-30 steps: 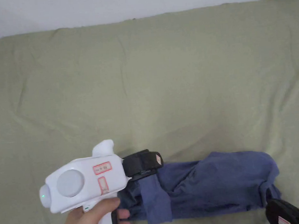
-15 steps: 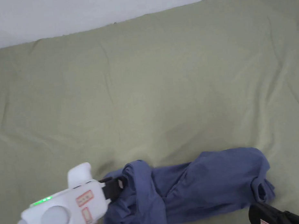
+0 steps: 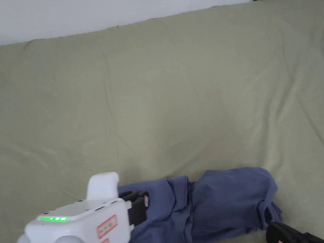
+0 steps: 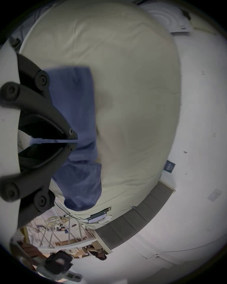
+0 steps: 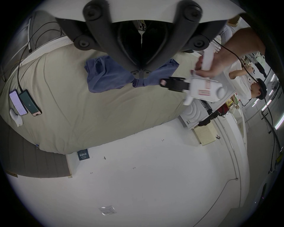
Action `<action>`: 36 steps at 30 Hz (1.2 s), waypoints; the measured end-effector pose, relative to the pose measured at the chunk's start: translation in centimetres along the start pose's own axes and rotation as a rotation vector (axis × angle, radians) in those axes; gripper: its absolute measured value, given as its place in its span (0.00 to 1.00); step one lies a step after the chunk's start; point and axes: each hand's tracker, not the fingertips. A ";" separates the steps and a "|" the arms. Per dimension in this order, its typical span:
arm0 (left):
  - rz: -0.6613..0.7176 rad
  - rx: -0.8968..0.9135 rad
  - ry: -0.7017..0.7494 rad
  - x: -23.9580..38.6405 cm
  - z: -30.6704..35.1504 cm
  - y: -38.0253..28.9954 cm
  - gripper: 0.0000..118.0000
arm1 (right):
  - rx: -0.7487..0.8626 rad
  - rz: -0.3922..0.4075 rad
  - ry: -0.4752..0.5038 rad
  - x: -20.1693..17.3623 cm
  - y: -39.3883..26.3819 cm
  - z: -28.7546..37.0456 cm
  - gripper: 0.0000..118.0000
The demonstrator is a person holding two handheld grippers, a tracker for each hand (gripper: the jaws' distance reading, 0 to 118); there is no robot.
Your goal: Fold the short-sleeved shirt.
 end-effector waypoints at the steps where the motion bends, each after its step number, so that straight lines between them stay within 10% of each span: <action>1: 0.008 -0.009 -0.002 -0.3 1.0 -0.4 0.04 | -0.001 0.004 0.009 -0.1 0.0 -0.3 0.00; 3: 0.118 -0.015 -0.010 -3.1 2.0 -0.7 0.07 | -0.011 0.012 0.024 -0.4 -0.2 -0.9 0.00; 6: 0.222 0.008 -0.096 -6.7 3.8 -1.2 0.96 | -0.004 0.039 0.040 -1.7 -0.2 -0.8 0.00; 7: 0.259 -0.017 -0.162 -8.0 3.9 -1.2 1.00 | 0.000 0.040 0.047 -2.0 -0.2 -0.7 0.00; 15: 0.649 -0.192 -0.456 -18.4 -2.7 -4.3 1.00 | -0.053 0.062 0.043 -3.3 -0.5 -1.5 0.00; 22: 0.743 -0.177 -0.649 -14.4 -7.1 -5.6 0.98 | -0.063 0.056 0.017 -4.0 0.1 -2.6 0.00; 23: 0.740 -0.180 -0.601 -14.0 -7.1 -5.6 0.82 | -0.062 0.050 0.016 -4.0 0.2 -2.8 0.00; 24: 0.719 -0.183 -0.469 -13.6 -6.8 -5.5 0.14 | -0.062 0.040 0.019 -4.0 0.2 -2.9 0.00; 25: 0.694 -0.212 -0.347 -15.5 -8.5 -5.7 0.07 | -0.063 0.034 0.021 -4.1 0.2 -3.0 0.00; 28: 0.813 -0.170 -0.460 -16.4 -6.7 -6.9 0.07 | -0.071 0.050 0.021 -4.4 0.2 -3.1 0.00; 36: 0.600 -0.047 -0.078 -15.5 0.7 -3.6 0.07 | -0.046 0.080 0.011 -4.6 0.1 -1.4 0.00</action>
